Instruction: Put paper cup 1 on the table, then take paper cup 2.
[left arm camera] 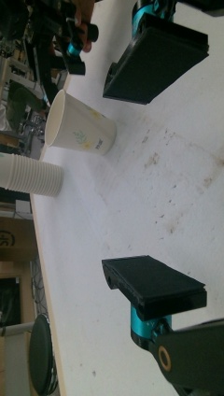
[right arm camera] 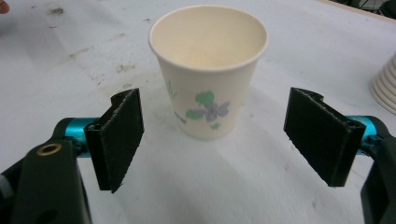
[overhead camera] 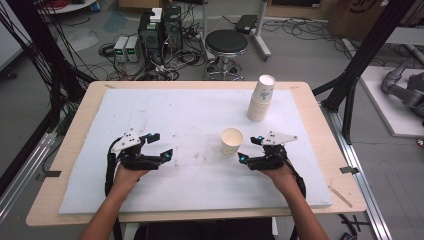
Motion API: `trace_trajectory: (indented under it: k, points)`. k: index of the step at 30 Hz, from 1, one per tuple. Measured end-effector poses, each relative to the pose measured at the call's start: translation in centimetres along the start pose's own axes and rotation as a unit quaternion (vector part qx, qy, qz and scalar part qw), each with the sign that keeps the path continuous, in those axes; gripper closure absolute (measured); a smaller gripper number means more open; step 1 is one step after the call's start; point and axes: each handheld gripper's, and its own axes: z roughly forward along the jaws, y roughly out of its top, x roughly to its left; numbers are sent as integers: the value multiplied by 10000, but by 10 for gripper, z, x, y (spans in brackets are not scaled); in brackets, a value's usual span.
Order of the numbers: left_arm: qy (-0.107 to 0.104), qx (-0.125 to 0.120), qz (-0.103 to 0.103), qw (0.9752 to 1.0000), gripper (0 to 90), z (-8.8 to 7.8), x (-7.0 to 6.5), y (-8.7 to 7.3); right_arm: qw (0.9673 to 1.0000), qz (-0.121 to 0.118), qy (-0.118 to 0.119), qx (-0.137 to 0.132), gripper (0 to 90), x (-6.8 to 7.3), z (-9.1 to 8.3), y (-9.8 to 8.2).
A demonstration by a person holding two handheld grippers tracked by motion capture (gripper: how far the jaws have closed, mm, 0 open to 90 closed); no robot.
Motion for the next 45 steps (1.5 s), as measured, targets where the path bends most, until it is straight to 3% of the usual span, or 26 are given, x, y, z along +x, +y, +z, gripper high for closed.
trace_trajectory:
  k: [7,13,17,45]
  points:
    - [97,-72,29,9999,160,-4,2,1,9997,83,-58,-207,205,-1,-32,-13]
    - [97,-153,81,9998,162,-7,1,2,9978,146,-229,-598,206,0,-54,-19]
    - [108,-193,63,9997,162,-7,2,2,9968,181,-376,-679,205,0,-63,-26]
    - [16,-183,77,9998,162,-6,1,2,9959,212,-513,-717,206,-4,-66,-32]
